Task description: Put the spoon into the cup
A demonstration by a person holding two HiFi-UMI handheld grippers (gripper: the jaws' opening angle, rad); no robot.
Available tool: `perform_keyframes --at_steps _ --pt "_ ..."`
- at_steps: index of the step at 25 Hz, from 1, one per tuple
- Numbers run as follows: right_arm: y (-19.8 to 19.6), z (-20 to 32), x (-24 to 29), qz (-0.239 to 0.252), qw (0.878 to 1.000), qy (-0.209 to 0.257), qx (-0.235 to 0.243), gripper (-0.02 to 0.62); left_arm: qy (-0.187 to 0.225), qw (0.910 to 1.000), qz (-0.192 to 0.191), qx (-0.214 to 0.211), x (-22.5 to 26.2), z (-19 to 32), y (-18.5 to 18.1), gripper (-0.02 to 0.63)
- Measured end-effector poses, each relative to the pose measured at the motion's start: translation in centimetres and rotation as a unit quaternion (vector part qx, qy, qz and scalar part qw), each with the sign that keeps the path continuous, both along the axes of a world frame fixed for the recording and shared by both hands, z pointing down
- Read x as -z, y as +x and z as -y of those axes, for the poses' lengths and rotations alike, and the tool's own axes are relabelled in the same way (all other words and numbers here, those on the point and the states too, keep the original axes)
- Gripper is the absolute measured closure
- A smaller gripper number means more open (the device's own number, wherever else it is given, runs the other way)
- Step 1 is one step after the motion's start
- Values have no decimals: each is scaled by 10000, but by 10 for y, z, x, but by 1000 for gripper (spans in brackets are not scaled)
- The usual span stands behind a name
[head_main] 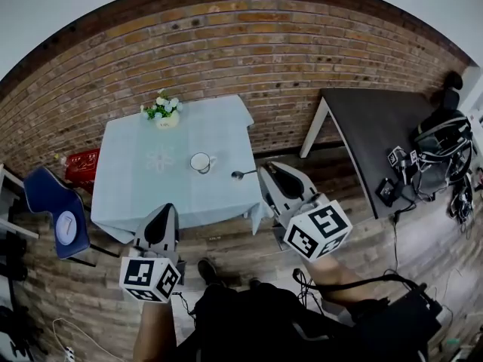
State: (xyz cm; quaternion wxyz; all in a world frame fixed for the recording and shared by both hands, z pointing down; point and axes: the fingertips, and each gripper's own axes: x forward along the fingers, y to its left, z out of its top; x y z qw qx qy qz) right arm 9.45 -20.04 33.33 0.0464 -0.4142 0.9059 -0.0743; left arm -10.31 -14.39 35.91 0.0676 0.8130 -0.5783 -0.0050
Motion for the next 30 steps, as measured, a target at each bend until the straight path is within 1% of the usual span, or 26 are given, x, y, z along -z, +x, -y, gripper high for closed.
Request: perform_keyframes --at_steps 5,15,19,22,26,28,30 --pt "-25 30 -3 -44 9999 -4 -128 546 27 9999 -23 -131 -2 32 -23 598" --pt "-70 84 -10 -127 9992 -111 -368 546 -77 9988 -87 -466 -12 89 -64 598" --pt "-85 102 -11 -160 9986 -103 -493 546 -51 9988 -182 -461 -16 107 -85 598" --pt "-96 113 -11 -165 9981 -128 -581 546 -42 9983 -220 -537 -19 118 -98 598" --pt "-111 131 -21 -167 9972 -343 -644 546 -140 9975 -247 -643 -23 130 -112 598" --pt "-115 138 -29 -257 9966 -414 -664 546 -148 9976 -247 -622 -26 135 -118 598" --pt "-120 146 -36 -302 9971 -376 -592 546 -111 9981 -254 -551 -29 139 -123 598"
